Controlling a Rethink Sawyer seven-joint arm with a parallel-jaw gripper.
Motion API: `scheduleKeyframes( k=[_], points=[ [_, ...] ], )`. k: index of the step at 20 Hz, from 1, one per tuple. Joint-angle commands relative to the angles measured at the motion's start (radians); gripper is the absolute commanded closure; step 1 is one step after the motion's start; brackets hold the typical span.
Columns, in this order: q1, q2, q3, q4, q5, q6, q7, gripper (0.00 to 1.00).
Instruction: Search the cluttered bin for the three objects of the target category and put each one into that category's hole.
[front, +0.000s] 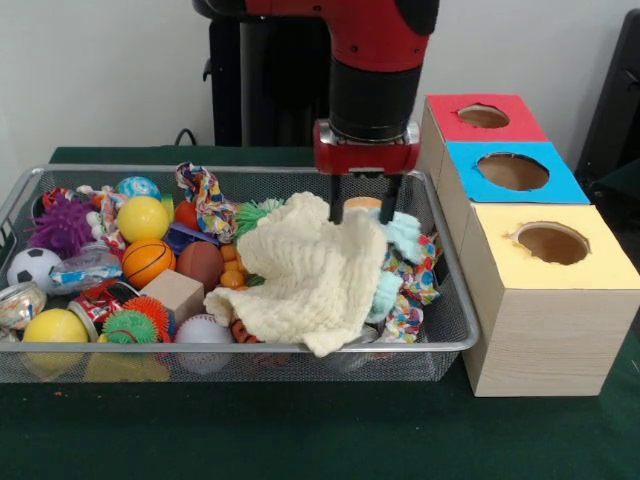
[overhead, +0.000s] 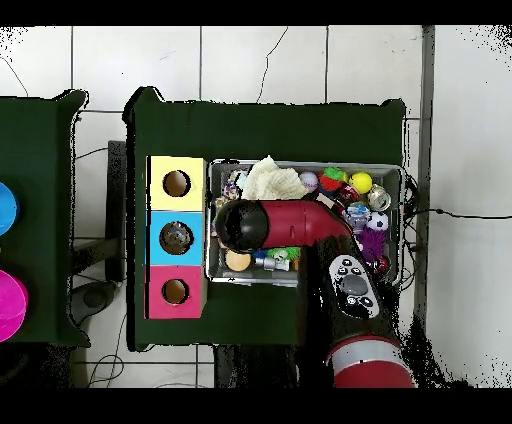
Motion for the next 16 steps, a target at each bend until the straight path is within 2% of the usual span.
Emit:
scheduleKeyframes(
  k=[1, 8, 12, 14, 16],
  points=[
    [0.006, -0.049, -0.088, -0.137, -0.074, 0.196, 0.008, 0.0],
    [0.068, -0.06, -0.131, -0.175, -0.113, 0.23, 0.07, 0.0],
    [0.1, -0.016, -0.168, -0.207, -0.148, 0.184, 0.102, 0.0],
    [0.118, -0.017, -0.199, -0.188, -0.164, 0.149, 0.129, 0.0],
    [0.143, 0.016, -0.234, -0.194, -0.186, 0.107, 0.175, 0.0]
  ],
)
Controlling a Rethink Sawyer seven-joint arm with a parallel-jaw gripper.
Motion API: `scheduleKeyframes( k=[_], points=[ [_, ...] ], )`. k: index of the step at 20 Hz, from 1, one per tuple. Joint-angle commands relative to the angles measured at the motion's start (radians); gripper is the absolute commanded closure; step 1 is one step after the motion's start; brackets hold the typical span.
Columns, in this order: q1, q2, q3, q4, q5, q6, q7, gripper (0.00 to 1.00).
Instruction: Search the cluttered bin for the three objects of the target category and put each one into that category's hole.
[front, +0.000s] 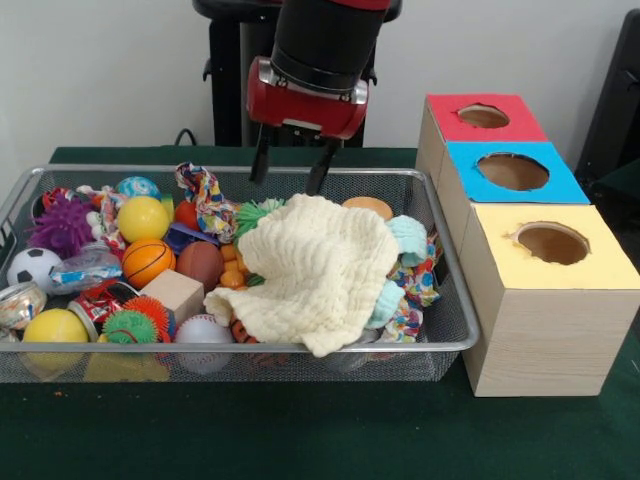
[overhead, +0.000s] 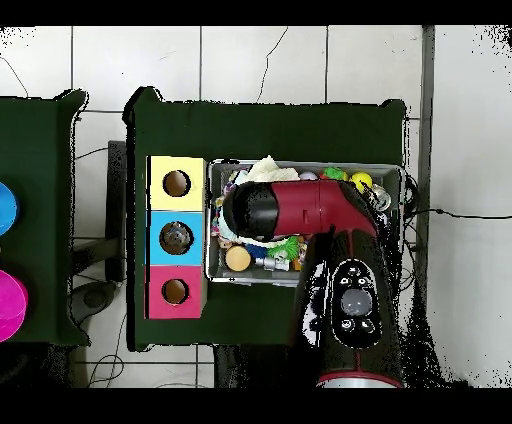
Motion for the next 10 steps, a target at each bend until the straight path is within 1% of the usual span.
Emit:
scheduleKeyframes(
  k=[1, 3, 4, 7, 10],
  points=[
    [0.067, 0.1, -0.097, -0.045, -0.114, -0.054, 0.202, 0.0],
    [0.101, 0.156, -0.144, -0.06, -0.143, -0.116, 0.266, 0.0],
    [0.115, 0.182, -0.165, -0.073, -0.154, -0.132, 0.284, 0.0],
    [0.134, 0.233, -0.209, -0.1, -0.171, -0.173, 0.297, 0.0],
    [0.122, 0.264, -0.234, -0.109, -0.168, -0.228, 0.266, 0.0]
  ],
)
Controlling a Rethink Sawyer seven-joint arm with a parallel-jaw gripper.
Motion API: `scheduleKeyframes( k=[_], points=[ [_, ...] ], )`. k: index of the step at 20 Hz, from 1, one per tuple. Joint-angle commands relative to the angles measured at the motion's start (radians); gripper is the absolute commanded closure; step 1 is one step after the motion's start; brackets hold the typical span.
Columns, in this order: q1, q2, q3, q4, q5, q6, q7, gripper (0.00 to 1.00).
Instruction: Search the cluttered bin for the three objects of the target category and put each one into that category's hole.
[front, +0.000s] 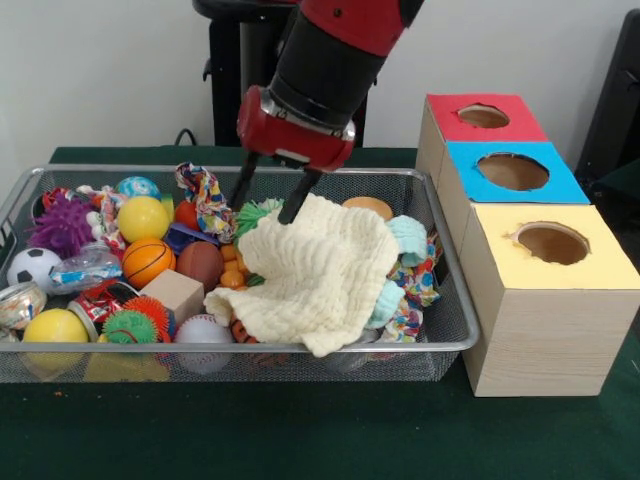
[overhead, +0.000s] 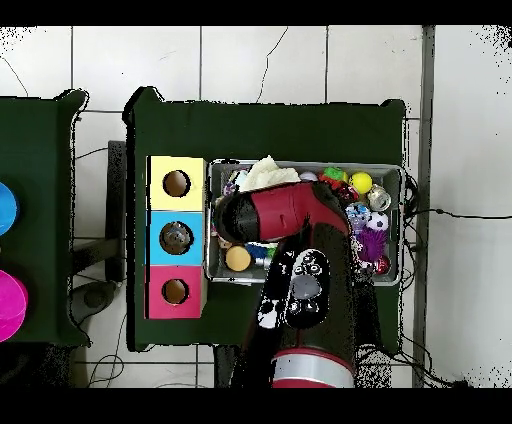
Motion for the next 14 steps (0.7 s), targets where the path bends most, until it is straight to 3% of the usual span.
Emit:
scheduleKeyframes(
  k=[1, 7, 14],
  points=[
    [-0.013, 0.144, -0.082, -0.036, -0.069, -0.11, 0.256, 0.0],
    [-0.05, 0.159, -0.102, -0.025, -0.051, -0.188, 0.181, 0.0],
    [-0.09, 0.083, -0.095, 0.004, -0.05, -0.161, 0.048, 0.0]
  ],
)
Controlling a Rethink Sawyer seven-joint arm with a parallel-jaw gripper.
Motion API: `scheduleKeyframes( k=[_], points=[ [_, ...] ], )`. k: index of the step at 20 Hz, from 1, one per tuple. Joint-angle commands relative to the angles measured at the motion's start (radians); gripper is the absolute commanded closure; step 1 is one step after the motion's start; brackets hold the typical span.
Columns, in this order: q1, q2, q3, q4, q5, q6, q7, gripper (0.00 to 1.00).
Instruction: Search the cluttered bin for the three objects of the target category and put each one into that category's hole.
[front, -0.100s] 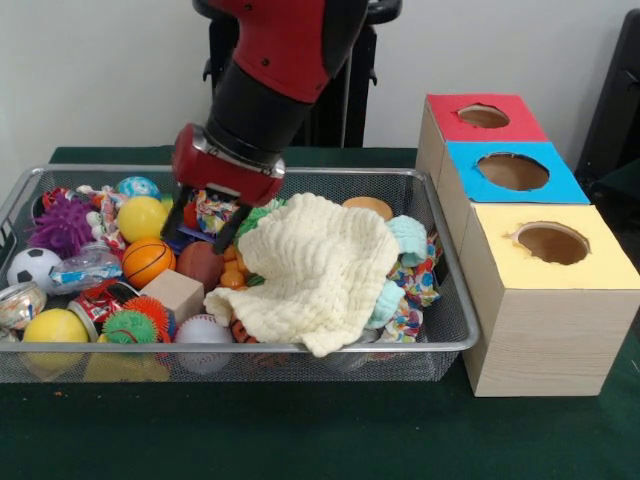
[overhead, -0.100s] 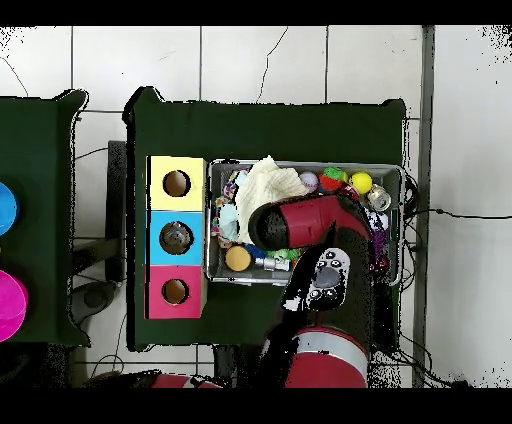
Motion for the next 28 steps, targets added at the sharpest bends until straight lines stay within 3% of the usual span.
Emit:
scheduleKeyframes(
  k=[1, 4, 9, 14, 24, 28],
  points=[
    [-0.052, -0.033, 0.009, 0.021, -0.043, 0.007, 0.029, 0.0],
    [-0.062, -0.032, 0.009, 0.008, -0.053, 0.002, 0.015, 0.0],
    [-0.063, 0.042, -0.016, -0.044, -0.087, -0.051, 0.045, 0.0],
    [-0.041, 0.099, -0.073, -0.078, -0.113, -0.113, 0.122, 0.0],
    [-0.111, 0.033, 0.068, 0.011, -0.005, -0.107, 0.089, 0.0],
    [-0.116, 0.02, 0.083, 0.021, 0.01, -0.082, 0.087, 0.0]
  ],
)
